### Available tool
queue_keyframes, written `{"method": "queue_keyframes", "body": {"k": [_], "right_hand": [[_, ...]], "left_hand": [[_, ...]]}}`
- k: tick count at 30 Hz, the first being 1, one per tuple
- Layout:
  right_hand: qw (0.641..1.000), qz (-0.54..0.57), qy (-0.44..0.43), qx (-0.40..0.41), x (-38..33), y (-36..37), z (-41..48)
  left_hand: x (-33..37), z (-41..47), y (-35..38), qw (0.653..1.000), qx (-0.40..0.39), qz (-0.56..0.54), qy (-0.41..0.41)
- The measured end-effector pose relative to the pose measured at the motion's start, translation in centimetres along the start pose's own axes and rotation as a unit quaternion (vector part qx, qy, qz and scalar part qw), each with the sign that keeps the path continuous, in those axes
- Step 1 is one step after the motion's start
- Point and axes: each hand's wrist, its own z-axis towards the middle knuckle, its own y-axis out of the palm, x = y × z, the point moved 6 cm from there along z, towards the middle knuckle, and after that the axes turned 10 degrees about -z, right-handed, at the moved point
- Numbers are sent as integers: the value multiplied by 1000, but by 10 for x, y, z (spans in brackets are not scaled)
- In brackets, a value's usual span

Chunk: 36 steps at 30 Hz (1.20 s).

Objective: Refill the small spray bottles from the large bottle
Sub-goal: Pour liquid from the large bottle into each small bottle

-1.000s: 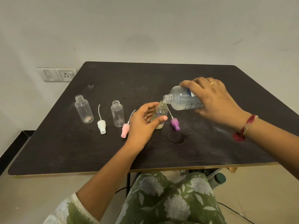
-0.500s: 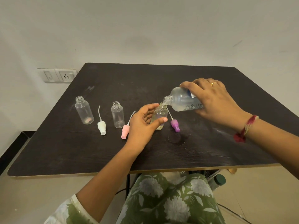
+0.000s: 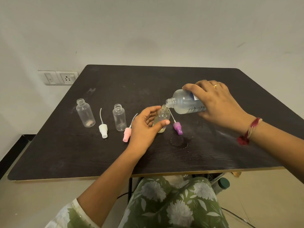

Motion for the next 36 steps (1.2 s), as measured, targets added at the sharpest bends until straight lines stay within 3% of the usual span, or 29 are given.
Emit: {"method": "queue_keyframes", "body": {"k": [36], "right_hand": [[1000,-4,-3,0,3,1,-1]], "left_hand": [[-2,0,1,1000,-3,14,-6]]}}
